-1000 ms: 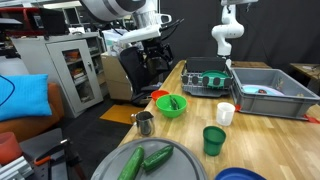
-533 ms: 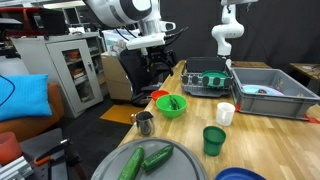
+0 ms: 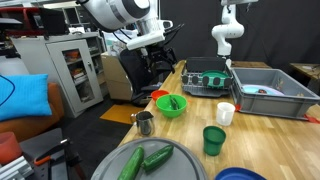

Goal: Remove the zucchini from the green bowl and place it on the grey tray

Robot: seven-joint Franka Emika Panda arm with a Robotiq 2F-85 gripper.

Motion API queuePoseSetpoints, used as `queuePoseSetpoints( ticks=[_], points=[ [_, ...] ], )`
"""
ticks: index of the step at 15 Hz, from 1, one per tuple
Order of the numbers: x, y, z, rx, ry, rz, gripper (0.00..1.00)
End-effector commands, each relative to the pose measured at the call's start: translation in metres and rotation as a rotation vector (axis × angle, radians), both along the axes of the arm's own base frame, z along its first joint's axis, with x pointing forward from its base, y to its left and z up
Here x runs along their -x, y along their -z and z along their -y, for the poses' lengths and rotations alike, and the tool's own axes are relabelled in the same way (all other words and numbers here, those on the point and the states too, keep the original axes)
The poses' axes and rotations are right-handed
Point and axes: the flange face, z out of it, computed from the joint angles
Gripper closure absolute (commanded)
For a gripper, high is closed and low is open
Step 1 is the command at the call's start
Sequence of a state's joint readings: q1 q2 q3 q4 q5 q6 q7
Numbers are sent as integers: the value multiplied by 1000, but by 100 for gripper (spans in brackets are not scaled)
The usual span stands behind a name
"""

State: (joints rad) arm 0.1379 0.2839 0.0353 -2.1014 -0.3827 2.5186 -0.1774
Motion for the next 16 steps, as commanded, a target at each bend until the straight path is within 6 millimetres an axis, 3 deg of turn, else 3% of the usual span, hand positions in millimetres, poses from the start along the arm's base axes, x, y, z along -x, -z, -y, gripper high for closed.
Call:
queuePoseSetpoints(
  ticks=[1,11,16],
  points=[
    [-10,12,-11,104,-61,15,0],
    [-27,93,-22,48,-163,-2,0],
    [-33,120,-20,70,-225,-26,0]
  ],
)
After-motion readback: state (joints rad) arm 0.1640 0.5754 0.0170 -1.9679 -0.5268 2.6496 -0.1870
